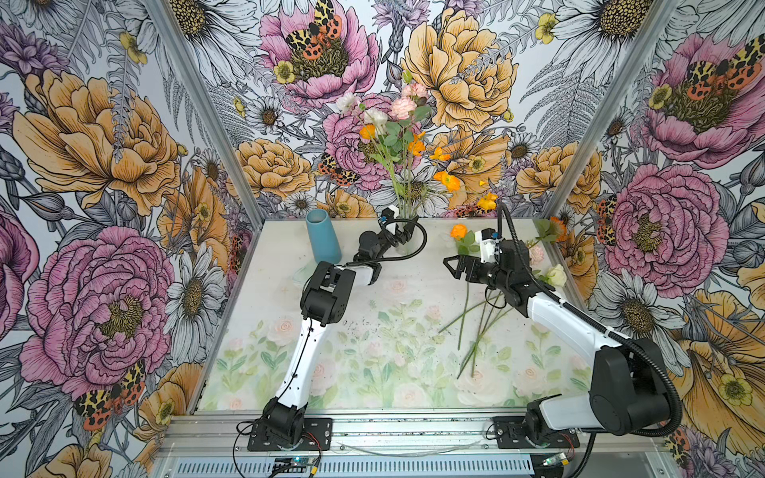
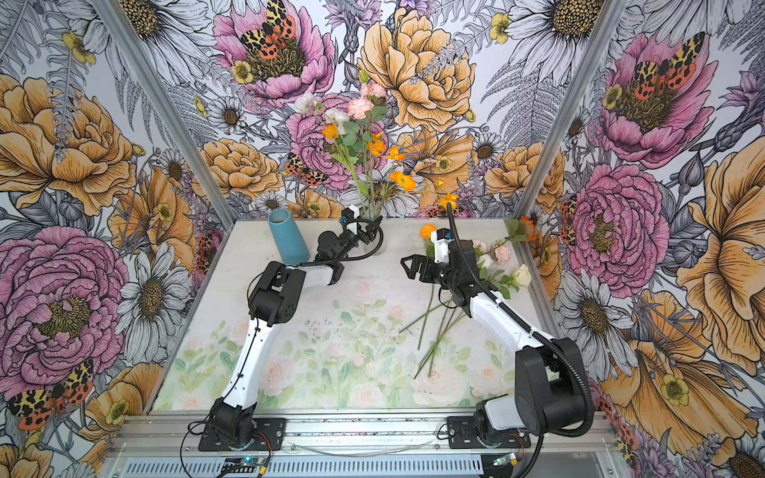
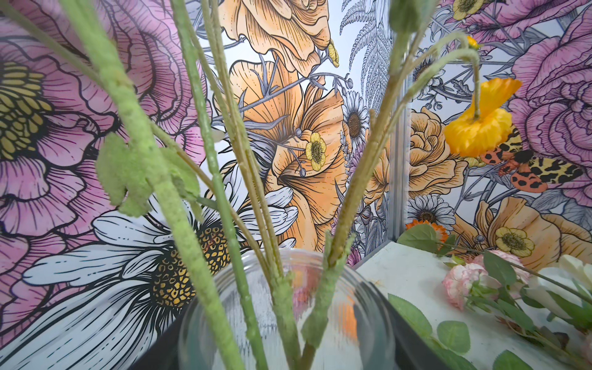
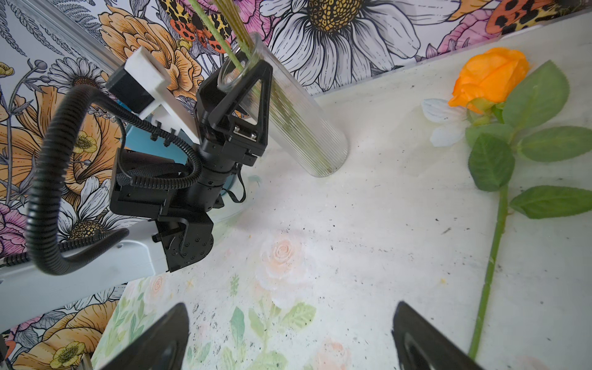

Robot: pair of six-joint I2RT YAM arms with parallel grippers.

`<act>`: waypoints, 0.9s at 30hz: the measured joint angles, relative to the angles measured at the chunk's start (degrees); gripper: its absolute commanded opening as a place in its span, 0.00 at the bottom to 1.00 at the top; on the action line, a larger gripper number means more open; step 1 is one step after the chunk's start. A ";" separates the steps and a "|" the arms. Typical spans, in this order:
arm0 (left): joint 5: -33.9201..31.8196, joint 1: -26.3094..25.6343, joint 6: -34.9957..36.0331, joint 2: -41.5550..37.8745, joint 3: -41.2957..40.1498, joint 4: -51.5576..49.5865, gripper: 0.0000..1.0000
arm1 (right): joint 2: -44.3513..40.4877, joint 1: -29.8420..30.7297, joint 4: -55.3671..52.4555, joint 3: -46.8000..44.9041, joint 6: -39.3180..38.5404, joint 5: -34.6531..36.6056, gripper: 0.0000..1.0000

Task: Arrange flowers in a vase
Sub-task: Place the vase at the top-center of the table.

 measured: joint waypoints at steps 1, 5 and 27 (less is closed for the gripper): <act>-0.37 0.00 0.33 0.02 0.00 1.07 0.83 | 0.00 0.00 0.11 0.00 0.07 0.00 0.99; -1.22 0.00 0.87 0.02 -0.02 5.33 0.92 | 0.07 0.00 0.87 0.00 0.63 -0.02 1.00; -6.60 -0.28 -2.54 -0.79 -11.41 9.53 0.99 | 2.34 -1.31 3.10 -0.04 1.73 -0.87 1.00</act>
